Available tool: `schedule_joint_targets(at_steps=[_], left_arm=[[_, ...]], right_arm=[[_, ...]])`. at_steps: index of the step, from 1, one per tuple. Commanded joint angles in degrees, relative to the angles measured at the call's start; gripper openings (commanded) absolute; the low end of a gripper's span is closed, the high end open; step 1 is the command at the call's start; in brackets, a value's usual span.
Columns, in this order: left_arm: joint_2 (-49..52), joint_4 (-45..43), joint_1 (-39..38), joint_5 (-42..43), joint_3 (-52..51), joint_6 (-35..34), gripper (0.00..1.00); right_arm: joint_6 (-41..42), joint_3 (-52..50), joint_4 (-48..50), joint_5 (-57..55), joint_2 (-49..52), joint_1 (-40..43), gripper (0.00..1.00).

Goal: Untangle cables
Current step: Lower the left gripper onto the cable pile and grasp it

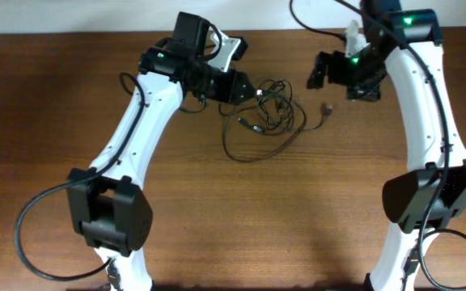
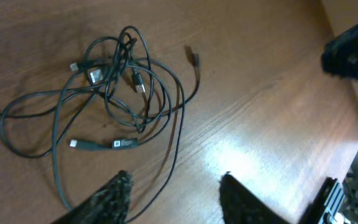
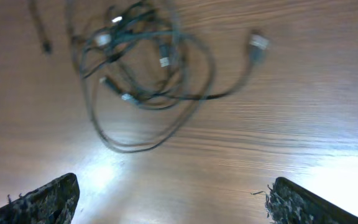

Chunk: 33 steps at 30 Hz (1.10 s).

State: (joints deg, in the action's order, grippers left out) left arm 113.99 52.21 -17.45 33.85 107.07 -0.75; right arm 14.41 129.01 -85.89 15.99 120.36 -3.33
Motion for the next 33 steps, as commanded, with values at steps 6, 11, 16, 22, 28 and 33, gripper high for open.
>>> schedule_joint_targets(at_steps=[6, 11, 16, 22, 28, 33], left_arm=[[14.62, -20.90, -4.83, -11.08, -1.22, -4.31, 0.52], [20.11, -27.91, -9.03, -18.53, -1.22, -5.22, 0.51], [22.95, -27.15, -10.29, -25.18, -1.25, -5.22, 0.48], [25.99, -22.84, -10.25, -25.14, -1.22, -5.22, 0.06], [17.03, -10.40, -9.01, -20.06, 6.58, -5.22, 0.00], [4.74, 4.92, -4.37, -5.03, 11.65, -2.29, 0.00]], right_arm=[[0.85, -0.81, -2.86, -5.22, -0.61, 5.62, 0.99], [0.79, -4.26, -2.78, -5.99, -0.61, 5.62, 0.99], [-0.48, -5.86, -2.25, -6.16, -0.61, 5.62, 0.99], [-0.48, -5.86, -1.51, -6.14, -0.61, 5.62, 0.99], [-0.66, -5.86, -1.33, -5.60, -0.61, 4.22, 0.99], [-11.23, -5.84, 0.46, 7.76, -0.63, -2.03, 0.99]])
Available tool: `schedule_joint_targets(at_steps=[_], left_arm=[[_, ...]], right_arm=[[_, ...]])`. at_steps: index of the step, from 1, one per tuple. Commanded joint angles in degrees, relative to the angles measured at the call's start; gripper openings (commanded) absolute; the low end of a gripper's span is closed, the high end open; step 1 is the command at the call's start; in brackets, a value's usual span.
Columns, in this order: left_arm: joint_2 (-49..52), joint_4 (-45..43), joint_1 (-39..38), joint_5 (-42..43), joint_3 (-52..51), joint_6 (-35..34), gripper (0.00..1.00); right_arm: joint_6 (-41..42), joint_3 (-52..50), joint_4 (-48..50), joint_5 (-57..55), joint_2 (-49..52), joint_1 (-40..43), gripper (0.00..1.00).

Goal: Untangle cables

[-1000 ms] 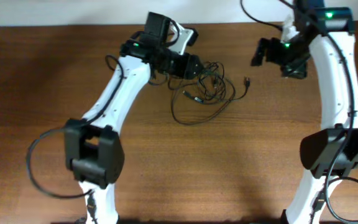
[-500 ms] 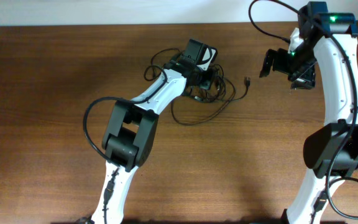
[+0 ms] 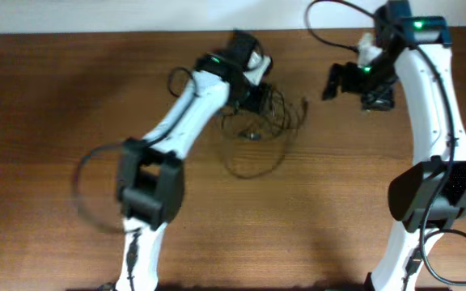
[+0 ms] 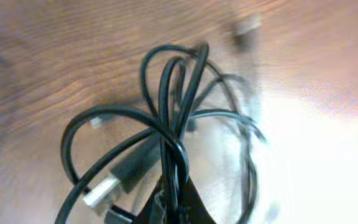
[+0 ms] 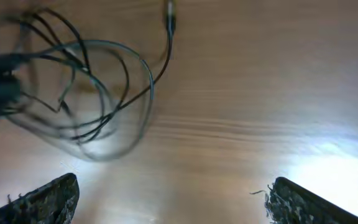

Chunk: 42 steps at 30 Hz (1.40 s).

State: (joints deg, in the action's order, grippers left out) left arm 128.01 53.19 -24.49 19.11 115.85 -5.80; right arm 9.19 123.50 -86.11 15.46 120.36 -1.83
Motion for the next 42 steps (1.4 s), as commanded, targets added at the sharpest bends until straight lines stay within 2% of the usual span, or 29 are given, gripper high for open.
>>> schedule_joint_targets(at_steps=[1, 3, 4, 6, 10, 12, 14, 17, 19, 21, 25, 27, 29, 31, 33, 35, 36, 38, 39, 40, 42], left_arm=[[-11.47, 7.17, 3.87, 10.51, 2.86, 4.13, 0.00], [-13.16, 10.49, 5.53, 11.87, 2.86, 4.17, 0.00], [-13.60, 12.57, 7.39, 16.83, 2.86, 4.96, 0.00], [-13.60, 13.25, 9.03, 23.52, 2.86, 7.72, 0.00], [-13.60, 13.22, 11.54, 28.39, 2.86, 8.09, 0.00], [-13.60, 11.72, 11.61, 34.01, 2.86, 8.09, 0.00], [-13.60, 8.50, 11.61, 42.45, 2.86, 8.04, 0.00], [-13.60, 4.26, 11.93, 58.60, 2.86, 8.00, 0.00], [-13.62, 3.85, 13.29, 65.88, 2.89, 7.98, 0.00], [-13.66, 3.87, 16.98, 70.77, 2.89, 5.09, 0.00], [-14.47, 3.78, 21.42, 70.51, 2.89, 3.91, 0.00], [-14.58, 3.50, 22.38, 67.93, 2.89, 3.91, 0.00], [-14.58, 3.63, 22.51, 61.09, 2.89, 3.89, 0.00], [-14.58, 3.65, 22.40, 59.21, 2.89, 3.89, 0.00], [-14.58, 3.78, 22.43, 52.65, 2.89, 3.87, 0.00], [-14.58, 5.62, 22.40, 42.01, 2.89, 3.41, 0.00], [-14.58, 6.43, 22.40, 40.92, 2.89, 3.48, 0.00], [-14.58, 6.67, 22.40, 40.79, 2.89, 4.57, 0.00], [-14.58, 6.91, 22.40, 40.92, 2.89, 7.26, 0.00], [-14.58, 7.48, 22.40, 42.75, 2.89, 11.52, 0.00], [-14.58, 7.82, 22.43, 49.20, 2.89, 14.67, 0.00]], right_arm=[[-6.01, -0.33, 2.01, 11.74, -0.63, -5.18, 0.99], [-6.01, -0.33, 5.03, 18.03, -0.63, -6.95, 1.00], [-5.88, -0.28, 9.07, 24.30, -0.63, -8.39, 0.97], [-5.38, -0.28, 12.48, 28.46, -0.63, -9.40, 0.95], [-0.74, -0.28, 16.98, 29.57, -0.63, -11.61, 0.94], [2.47, -0.28, 17.90, 26.64, -0.63, -12.90, 0.94], [8.35, -0.28, 18.18, 19.12, -0.61, -14.29, 0.94], [15.04, -0.31, 18.25, 8.90, -0.61, -15.39, 0.94], [16.98, -0.31, 18.27, 4.85, -0.61, -15.19, 0.94], [17.92, -0.31, 18.29, 4.35, -0.61, -14.08, 0.93], [17.81, -0.31, 18.40, 5.14, -0.61, -12.74, 0.88], [11.89, -0.31, 20.87, 14.45, -0.61, -12.35, 0.88], [9.66, -0.28, 23.50, 23.89, -0.63, -11.91, 0.88], [8.20, -0.28, 24.24, 27.71, -0.63, -11.91, 0.88], [7.50, -0.28, 24.57, 30.34, -0.63, -11.85, 0.88], [7.50, -0.28, 25.16, 32.81, -0.63, -11.17, 0.88], [7.52, -0.28, 25.70, 33.81, -0.63, -10.80, 0.89], [7.48, -0.28, 28.00, 39.58, -0.63, -10.49, 0.89], [7.50, -0.28, 29.33, 42.05, -0.63, -10.51, 0.89], [7.50, -0.28, 29.57, 42.60, -0.63, -10.54, 0.89], [7.50, -0.28, 28.70, 41.31, -0.63, -10.62, 0.89]])
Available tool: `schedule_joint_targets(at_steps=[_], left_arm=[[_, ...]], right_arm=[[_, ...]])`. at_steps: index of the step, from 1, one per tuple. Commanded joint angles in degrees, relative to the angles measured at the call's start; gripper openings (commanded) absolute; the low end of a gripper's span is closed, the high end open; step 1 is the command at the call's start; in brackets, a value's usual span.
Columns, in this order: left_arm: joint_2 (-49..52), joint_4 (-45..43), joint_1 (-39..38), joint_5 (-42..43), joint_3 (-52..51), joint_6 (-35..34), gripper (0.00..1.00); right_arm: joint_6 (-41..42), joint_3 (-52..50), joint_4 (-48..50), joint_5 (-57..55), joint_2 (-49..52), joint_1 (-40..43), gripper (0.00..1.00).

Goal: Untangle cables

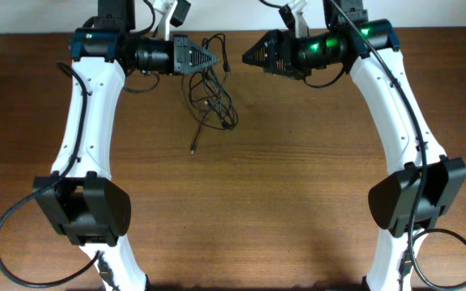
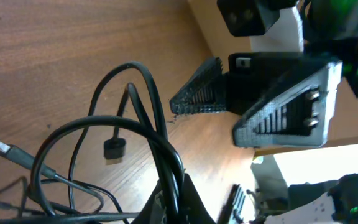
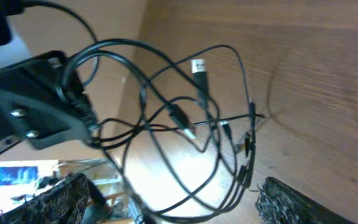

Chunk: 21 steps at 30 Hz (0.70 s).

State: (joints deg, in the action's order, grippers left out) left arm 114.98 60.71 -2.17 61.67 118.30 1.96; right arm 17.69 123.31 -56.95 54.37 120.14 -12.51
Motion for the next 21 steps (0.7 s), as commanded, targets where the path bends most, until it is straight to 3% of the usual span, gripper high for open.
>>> schedule_joint_targets(at_steps=[1, 5, 11, 15, 19, 21], left_arm=[[-1.55, -0.20, 0.11, 10.36, 0.44, 6.95, 0.00], [-1.55, -4.96, 0.11, 25.92, 0.44, 3.54, 0.00], [-1.55, -16.98, 0.09, 26.03, 0.44, -16.22, 0.00], [-1.55, -29.09, 0.09, 26.01, 0.44, -29.27, 0.00], [-1.55, -45.90, 0.09, 25.97, 0.44, -48.85, 0.00], [-1.55, -52.43, 0.09, 25.99, 0.44, -55.15, 0.00]], right_arm=[[-0.98, -0.09, -0.79, 1.29, -0.42, 0.04, 0.89], [-0.90, -0.09, -2.21, -2.56, -0.39, -1.03, 0.89], [3.91, -0.11, -1.14, -7.23, -0.39, -4.11, 0.89], [6.12, -0.13, -0.85, -8.72, -0.39, -5.46, 0.89], [13.40, -0.15, 0.72, -14.40, 0.72, -6.67, 0.89], [15.89, -0.15, 2.93, -14.29, 2.10, -7.04, 0.89]])
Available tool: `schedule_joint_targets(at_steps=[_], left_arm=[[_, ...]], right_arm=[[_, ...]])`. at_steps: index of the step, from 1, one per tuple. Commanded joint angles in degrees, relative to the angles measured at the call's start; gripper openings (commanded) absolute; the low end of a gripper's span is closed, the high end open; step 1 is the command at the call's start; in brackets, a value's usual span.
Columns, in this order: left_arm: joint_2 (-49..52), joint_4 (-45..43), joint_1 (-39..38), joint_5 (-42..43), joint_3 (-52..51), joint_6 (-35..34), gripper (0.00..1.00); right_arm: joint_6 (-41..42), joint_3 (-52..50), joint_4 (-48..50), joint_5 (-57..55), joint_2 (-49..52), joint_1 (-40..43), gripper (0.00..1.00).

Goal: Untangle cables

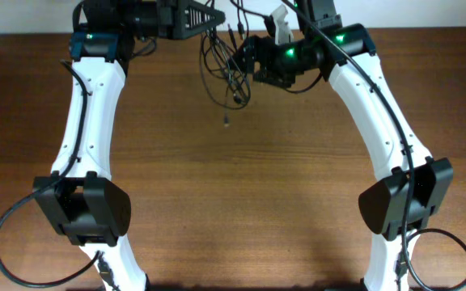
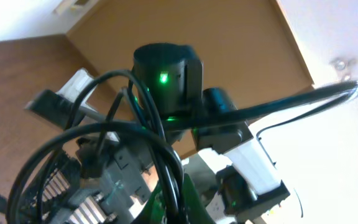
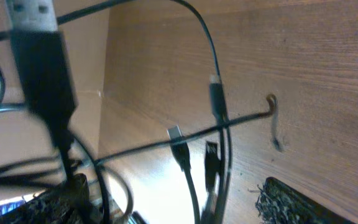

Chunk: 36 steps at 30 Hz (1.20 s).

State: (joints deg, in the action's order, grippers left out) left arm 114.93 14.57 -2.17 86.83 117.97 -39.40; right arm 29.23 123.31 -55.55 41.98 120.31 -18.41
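Observation:
A tangle of thin black cables (image 1: 226, 69) hangs off the table from my left gripper (image 1: 215, 16), which is shut on a bunch of strands at the far edge. In the left wrist view the pinched strands (image 2: 160, 149) run down into the closed fingers of the left gripper (image 2: 169, 208). One loose end (image 1: 227, 121) dangles lowest. My right gripper (image 1: 245, 61) is open, right against the bundle. In the right wrist view several strands and plugs (image 3: 219, 118) hang between the wide-apart fingers of the right gripper (image 3: 179, 205). A USB plug (image 3: 39, 56) is close to the lens.
The brown wooden table (image 1: 233, 202) spreads below both arms. A pale wall strip (image 1: 39, 16) runs along its far edge. The right arm's wrist (image 2: 166, 68) with its green light fills the left wrist view just behind the cables.
My left gripper has moved up and right with the bundle, and the dangling end now hangs further right. The right gripper has closed in from the right, with strands now between its open fingers.
The tangle first lay on the table's far middle, with both grippers open beside it. Then my left gripper was shut on it there. Later the bundle hung lifted at the far edge, the open right gripper facing it. Now the right gripper's fingers straddle the hanging strands.

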Motion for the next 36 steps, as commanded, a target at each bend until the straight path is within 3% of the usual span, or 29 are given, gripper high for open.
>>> schedule_joint_targets(at_steps=[1, 5, 10, 12, 13, 14, 16, 18, 23, 25, 26, 27, 29, 32, 36], left_arm=[[-1.51, -8.70, 0.11, 0.83, 0.76, -15.32, 0.00], [-1.49, -11.30, 1.60, 0.39, 0.74, -11.39, 0.00], [-1.49, -10.73, 7.17, -2.64, 0.57, -6.14, 0.00], [-1.49, -8.09, 8.81, -5.09, 0.48, -3.08, 0.00], [-1.49, -1.86, 9.94, -8.15, 0.48, 1.90, 0.00], [-1.49, 5.73, 10.45, -12.57, 0.48, 7.52, 0.00], [-1.49, 23.98, 10.54, -30.40, 0.48, 18.47, 0.00], [-1.49, 37.03, 8.85, -53.35, 0.48, 25.24, 0.00], [-1.49, 49.77, 2.54, -80.83, 0.48, 33.35, 0.00], [-1.49, 52.74, 0.94, -90.68, 0.48, 33.51, 0.11], [-1.49, 53.96, 0.61, -93.50, 0.46, 33.51, 0.22], [-1.49, 54.71, 0.55, -93.85, 0.46, 33.51, 0.34], [-1.49, 55.15, 0.55, -91.38, 0.46, 33.48, 0.45], [-1.49, 54.73, 0.55, -79.14, 0.46, 33.53, 0.24], [-1.49, 56.04, 0.57, -78.84, 0.46, 34.77, 0.30]], right_arm=[[4.72, -0.20, 2.23, -2.36, 2.56, -1.09, 0.89], [4.28, -0.20, -1.36, -10.10, 2.60, 2.58, 0.87], [-1.07, -0.20, -15.50, -27.04, 2.60, 10.56, 0.82], [-2.51, -0.20, -18.86, -31.80, 2.60, 12.52, 0.81], [-3.80, -0.20, -20.41, -33.62, 2.60, 13.75, 0.81], [-4.57, -0.20, -21.44, -34.67, 2.60, 14.60, 0.81], [-5.73, -0.20, -22.73, -34.73, 2.60, 16.35, 0.80], [-7.26, -0.20, -23.58, -34.71, 2.60, 17.33, 0.80], [-11.13, -0.20, -24.46, -35.21, 2.60, 17.66, 0.80], [-12.57, -0.20, -25.42, -34.82, 2.60, 18.97, 0.77], [-12.61, -0.20, -25.99, -34.40, 2.60, 19.96, 0.75], [-13.90, -0.20, -26.34, -32.65, 2.60, 20.85, 0.74], [-21.00, -0.20, -26.34, -22.62, 2.60, 21.88, 0.75], [-29.14, -0.20, -26.27, -10.51, 2.60, 19.91, 0.79], [-29.90, -0.20, -25.99, -8.92, 2.60, 14.38, 0.83]])
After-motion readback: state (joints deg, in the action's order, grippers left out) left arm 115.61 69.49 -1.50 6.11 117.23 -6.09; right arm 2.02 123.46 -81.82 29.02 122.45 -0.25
